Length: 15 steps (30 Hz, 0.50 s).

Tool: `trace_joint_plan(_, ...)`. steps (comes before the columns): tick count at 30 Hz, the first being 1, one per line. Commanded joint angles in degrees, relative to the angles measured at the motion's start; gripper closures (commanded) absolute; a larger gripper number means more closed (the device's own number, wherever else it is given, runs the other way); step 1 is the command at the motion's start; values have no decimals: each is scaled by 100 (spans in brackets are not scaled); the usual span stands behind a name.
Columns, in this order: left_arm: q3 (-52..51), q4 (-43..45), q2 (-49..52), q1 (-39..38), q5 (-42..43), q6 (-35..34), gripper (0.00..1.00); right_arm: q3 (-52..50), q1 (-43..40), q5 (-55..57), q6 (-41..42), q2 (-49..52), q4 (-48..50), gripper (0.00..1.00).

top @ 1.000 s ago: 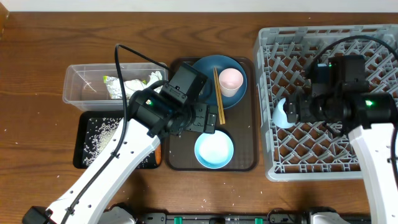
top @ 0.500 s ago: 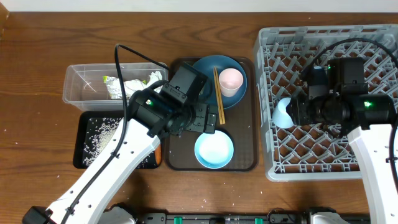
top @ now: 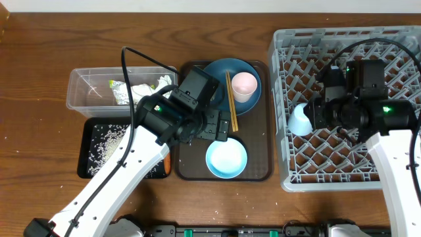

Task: Sort waste into correct bins and load items into the dishwasher rack
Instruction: 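Lower the light-blue cup upside down into the rack with the right gripper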

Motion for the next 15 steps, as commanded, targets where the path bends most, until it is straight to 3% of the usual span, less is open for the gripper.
trace_joint_plan(1, -7, -11, -22, -2, -94, 7, 2, -46, 26, -44, -7, 254, 13, 75)
trace_joint_plan(15, -7, -11, -22, -2, -94, 7, 2, -120, 24, 380, 125, 1316, -7, 88)
